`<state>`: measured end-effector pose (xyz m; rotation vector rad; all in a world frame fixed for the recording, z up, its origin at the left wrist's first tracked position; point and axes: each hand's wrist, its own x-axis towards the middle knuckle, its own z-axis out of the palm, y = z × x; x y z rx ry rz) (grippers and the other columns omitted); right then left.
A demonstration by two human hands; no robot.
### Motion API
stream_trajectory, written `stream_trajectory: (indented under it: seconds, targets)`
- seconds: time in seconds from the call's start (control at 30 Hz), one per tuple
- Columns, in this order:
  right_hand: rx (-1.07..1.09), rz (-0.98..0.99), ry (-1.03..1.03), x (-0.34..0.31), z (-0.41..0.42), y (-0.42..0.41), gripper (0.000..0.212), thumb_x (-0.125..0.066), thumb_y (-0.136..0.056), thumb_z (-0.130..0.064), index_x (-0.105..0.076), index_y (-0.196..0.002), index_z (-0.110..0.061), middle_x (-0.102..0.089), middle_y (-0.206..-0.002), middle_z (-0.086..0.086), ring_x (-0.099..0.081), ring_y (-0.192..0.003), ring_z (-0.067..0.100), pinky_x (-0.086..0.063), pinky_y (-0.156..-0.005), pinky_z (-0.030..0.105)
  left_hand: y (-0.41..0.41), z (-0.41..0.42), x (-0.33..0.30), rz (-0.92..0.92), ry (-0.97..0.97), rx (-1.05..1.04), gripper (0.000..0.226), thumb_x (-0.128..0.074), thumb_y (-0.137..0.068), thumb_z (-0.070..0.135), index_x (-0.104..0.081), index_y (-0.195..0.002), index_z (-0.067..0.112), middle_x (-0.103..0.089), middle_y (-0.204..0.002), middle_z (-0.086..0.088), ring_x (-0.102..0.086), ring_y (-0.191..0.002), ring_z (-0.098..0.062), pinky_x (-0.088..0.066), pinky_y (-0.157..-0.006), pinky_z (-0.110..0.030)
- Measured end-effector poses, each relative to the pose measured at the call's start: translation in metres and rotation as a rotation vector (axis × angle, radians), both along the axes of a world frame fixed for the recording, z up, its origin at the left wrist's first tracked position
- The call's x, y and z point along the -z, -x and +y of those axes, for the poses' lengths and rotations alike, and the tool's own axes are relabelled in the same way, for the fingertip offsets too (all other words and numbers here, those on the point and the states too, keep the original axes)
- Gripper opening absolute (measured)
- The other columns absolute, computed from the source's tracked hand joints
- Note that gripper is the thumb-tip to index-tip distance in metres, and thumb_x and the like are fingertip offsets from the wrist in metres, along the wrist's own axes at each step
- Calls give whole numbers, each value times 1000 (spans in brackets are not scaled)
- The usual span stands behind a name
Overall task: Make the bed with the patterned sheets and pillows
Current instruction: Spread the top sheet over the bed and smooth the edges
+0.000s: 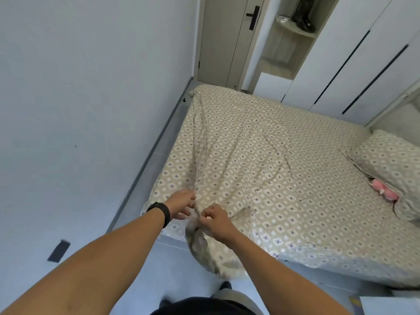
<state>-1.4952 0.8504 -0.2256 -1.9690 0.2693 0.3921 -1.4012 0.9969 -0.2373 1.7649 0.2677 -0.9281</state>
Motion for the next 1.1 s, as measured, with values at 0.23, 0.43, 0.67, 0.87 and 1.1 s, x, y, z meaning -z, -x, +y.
stream_trajectory:
  seconds: [0.23, 0.43, 0.67, 0.87, 1.1]
  targets:
    - [-290, 11, 65, 12, 17, -10, 30, -71, -87, -25, -52, -64, -25, -54, -73, -11, -49, -68, 4, -41, -71, 27, -20, 14, 11, 38, -253, 200, 10, -57, -91, 16, -57, -84, 8, -63, -81, -10, -63, -66, -22, -62, -76, -40]
    - [-518, 86, 41, 34, 65, -34, 19, -68, -88, -33, -52, -82, -24, -56, -81, -4, -48, -73, 11, -41, -72, 30, -29, 66, 33, 2, -375, -39, 17, -53, -93, 5, -57, -77, 6, -66, -72, -21, -68, -64, -33, -63, -69, -45]
    - [-623, 184, 107, 58, 122, -47, 13, -67, -90, -25, -55, -92, -21, -56, -89, 1, -50, -83, 19, -40, -72, 29, -12, 124, 44, 77, -296, -138, 19, -44, -100, 5, -61, -95, 10, -66, -91, -12, -64, -79, -25, -57, -60, -33]
    - [-578, 178, 234, 71, 142, -64, 14, -70, -90, -30, -61, -95, -22, -62, -93, 0, -54, -84, 17, -40, -73, 30, -18, 158, 69, 97, -225, -152, 26, -46, -94, -6, -60, -104, 14, -66, -110, -15, -67, -104, -32, -62, -81, -44]
    - [-326, 240, 207, 84, 222, -59, 14, -69, -91, -30, -62, -100, -21, -58, -81, -7, -55, -76, 15, -40, -66, 27, -40, 228, 81, -41, -255, 37, 34, -55, -90, 0, -53, -119, 18, -64, -108, -13, -68, -90, -28, -60, -63, -31]
